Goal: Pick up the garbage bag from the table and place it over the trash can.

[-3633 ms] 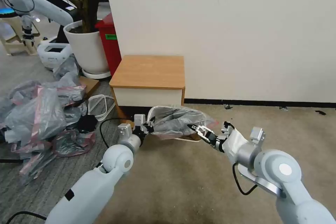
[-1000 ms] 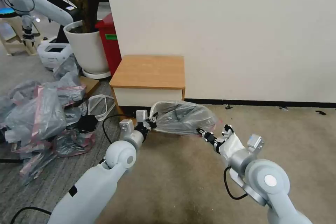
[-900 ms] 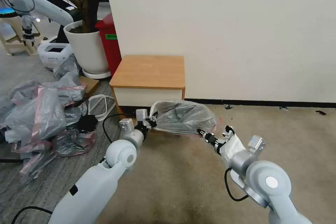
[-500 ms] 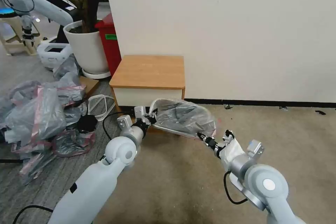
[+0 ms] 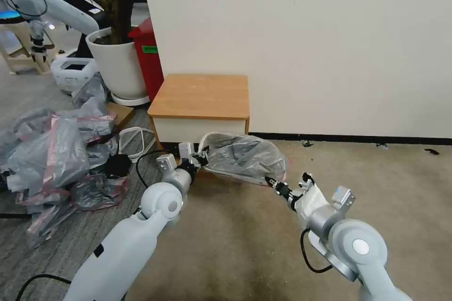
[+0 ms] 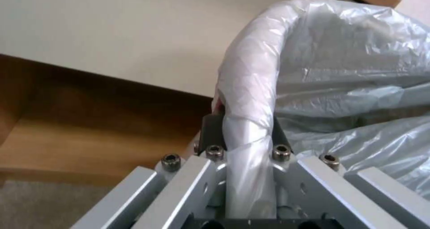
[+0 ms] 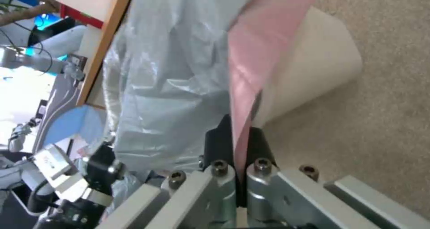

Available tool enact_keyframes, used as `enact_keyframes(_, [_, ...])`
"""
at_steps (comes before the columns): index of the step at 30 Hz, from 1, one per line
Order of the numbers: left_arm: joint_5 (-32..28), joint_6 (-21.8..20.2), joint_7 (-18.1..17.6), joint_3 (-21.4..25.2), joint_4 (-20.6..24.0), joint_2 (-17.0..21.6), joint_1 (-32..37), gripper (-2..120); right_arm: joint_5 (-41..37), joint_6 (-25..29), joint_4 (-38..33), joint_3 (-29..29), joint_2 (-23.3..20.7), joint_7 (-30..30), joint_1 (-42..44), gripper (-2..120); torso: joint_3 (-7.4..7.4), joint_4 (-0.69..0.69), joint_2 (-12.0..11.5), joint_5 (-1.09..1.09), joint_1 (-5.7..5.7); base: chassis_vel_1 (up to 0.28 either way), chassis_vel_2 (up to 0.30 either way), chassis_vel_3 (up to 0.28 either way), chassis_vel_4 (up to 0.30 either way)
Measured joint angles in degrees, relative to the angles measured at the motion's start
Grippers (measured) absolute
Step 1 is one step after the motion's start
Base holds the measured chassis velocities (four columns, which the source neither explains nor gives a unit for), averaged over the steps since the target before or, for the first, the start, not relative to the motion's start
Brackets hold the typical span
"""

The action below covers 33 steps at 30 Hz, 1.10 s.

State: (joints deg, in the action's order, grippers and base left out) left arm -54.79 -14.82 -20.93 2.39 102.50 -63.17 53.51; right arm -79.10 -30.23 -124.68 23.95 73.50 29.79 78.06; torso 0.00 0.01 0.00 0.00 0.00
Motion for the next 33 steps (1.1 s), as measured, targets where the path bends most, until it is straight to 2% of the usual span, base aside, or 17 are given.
enact_keyframes(12, [2.16,1.18,-0.18,-0.68,-1.64,-2.14,1.33,3,-1.05,-0.09,-1.76,-0.03,-0.04,0.07,0.62,0,0.00,-0.01,0.00,0.00,0.00,0.000,0.000,0.000,0.000])
enact_keyframes(23, [2.14,3.11,-2.42,-1.28,-2.94,-4.58,-0.31,3,-0.61,-0.13,-2.19,0.53,0.77,-0.42,3.28,0,0.00,-0.01,0.00,0.01,0.00,0.000,0.000,0.000,0.000])
enact_keyframes(33, [-1.91,2.85,-3.73,-1.08,-0.46,-4.53,-0.27,3,2.41,0.41,2.98,1.14,0.86,-2.06,3.13,0,0.00,-0.02,0.00,0.00,0.00,0.000,0.000,0.000,0.000])
